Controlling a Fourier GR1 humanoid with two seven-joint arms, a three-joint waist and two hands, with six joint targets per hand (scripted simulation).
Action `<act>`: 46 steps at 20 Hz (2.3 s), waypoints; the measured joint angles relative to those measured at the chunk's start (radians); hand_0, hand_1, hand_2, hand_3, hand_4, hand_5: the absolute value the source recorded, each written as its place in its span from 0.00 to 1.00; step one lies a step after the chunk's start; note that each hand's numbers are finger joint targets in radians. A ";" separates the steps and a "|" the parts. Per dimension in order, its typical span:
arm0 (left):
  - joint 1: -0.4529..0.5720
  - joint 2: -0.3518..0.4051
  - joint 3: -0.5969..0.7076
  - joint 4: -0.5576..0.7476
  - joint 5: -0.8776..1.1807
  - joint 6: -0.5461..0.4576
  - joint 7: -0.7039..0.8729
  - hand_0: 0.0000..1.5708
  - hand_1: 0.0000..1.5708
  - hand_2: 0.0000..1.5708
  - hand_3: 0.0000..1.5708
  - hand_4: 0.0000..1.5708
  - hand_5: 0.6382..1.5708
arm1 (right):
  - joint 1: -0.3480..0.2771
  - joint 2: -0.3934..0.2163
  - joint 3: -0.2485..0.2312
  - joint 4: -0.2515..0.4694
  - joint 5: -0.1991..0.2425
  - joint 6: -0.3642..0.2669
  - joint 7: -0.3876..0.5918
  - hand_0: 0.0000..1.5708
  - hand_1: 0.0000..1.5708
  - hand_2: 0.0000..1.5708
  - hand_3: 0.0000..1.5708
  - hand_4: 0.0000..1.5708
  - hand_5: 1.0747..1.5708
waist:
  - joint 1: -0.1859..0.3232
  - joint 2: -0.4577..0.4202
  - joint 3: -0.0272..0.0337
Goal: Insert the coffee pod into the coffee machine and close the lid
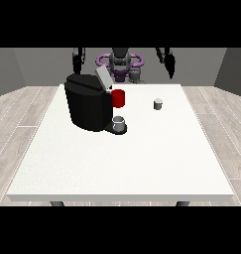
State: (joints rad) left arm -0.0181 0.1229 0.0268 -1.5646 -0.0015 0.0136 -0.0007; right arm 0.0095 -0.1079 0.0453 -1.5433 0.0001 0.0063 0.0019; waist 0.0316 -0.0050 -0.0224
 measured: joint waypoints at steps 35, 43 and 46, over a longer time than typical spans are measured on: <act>-0.398 0.369 0.025 0.680 -0.402 -0.129 -0.188 0.00 0.00 0.00 0.00 0.00 1.00 | -0.166 0.082 -0.039 0.011 -0.027 -0.033 -0.151 0.00 0.00 0.00 0.00 0.29 1.00 | -0.207 0.288 0.0219; -0.473 0.387 0.012 0.795 -0.473 -0.141 -0.222 0.00 0.00 0.24 0.00 0.00 1.00 | -0.177 0.078 -0.052 0.064 -0.013 -0.041 -0.181 0.00 0.00 0.00 0.00 0.23 1.00 | -0.211 0.302 0.0316; -0.485 0.383 0.015 0.799 -0.479 -0.141 -0.249 0.00 0.00 0.06 0.00 0.00 1.00 | -0.205 0.062 -0.079 0.090 -0.020 -0.040 -0.197 0.00 0.00 0.00 0.00 0.18 1.00 | -0.199 0.316 0.0366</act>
State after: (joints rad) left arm -0.5033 0.5063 0.0416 -0.7655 -0.4808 -0.1269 -0.2501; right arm -0.1953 -0.0455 -0.0336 -1.4533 -0.0196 -0.0335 -0.1948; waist -0.1672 0.3114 0.0142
